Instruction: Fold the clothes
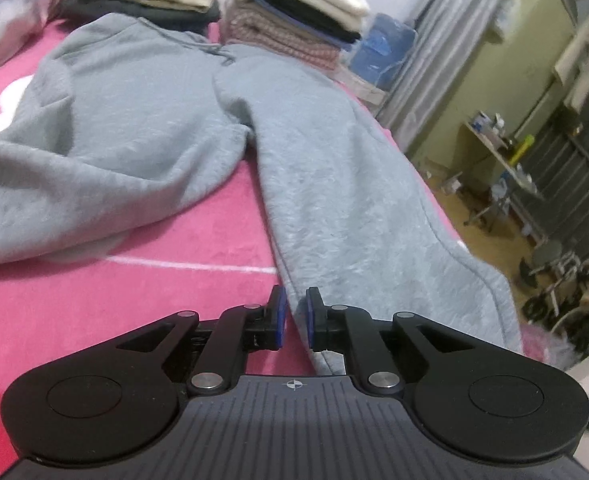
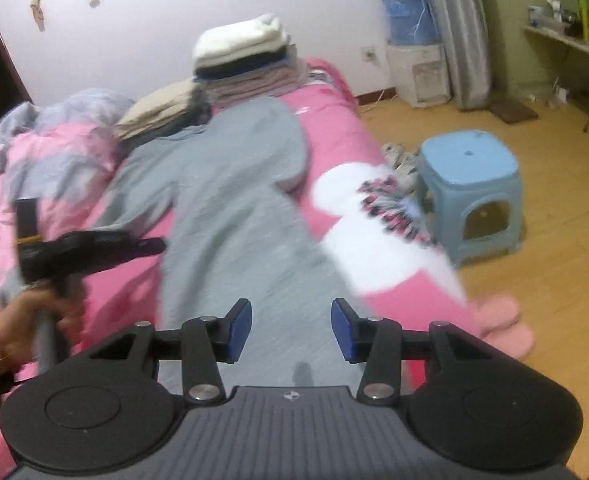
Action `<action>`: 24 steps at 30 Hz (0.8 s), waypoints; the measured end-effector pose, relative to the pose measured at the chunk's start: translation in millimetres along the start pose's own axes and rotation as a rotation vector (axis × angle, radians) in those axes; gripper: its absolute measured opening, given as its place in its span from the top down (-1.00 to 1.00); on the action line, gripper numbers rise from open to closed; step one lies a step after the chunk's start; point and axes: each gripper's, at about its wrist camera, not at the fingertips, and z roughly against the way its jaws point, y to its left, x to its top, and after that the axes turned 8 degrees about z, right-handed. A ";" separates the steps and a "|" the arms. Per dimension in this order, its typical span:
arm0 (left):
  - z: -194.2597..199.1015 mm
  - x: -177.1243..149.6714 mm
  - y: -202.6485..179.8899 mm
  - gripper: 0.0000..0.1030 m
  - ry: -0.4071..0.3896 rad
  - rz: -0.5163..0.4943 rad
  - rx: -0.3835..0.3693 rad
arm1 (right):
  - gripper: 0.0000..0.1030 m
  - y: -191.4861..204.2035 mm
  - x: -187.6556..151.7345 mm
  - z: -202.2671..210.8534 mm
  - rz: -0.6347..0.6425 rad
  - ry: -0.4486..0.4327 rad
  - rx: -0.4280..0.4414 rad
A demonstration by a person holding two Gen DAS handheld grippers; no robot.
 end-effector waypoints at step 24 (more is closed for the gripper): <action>0.9 -13.7 -7.3 0.78 -0.042 -0.152 0.037 | 0.95 -13.1 -20.4 -44.0 -0.015 0.072 -0.255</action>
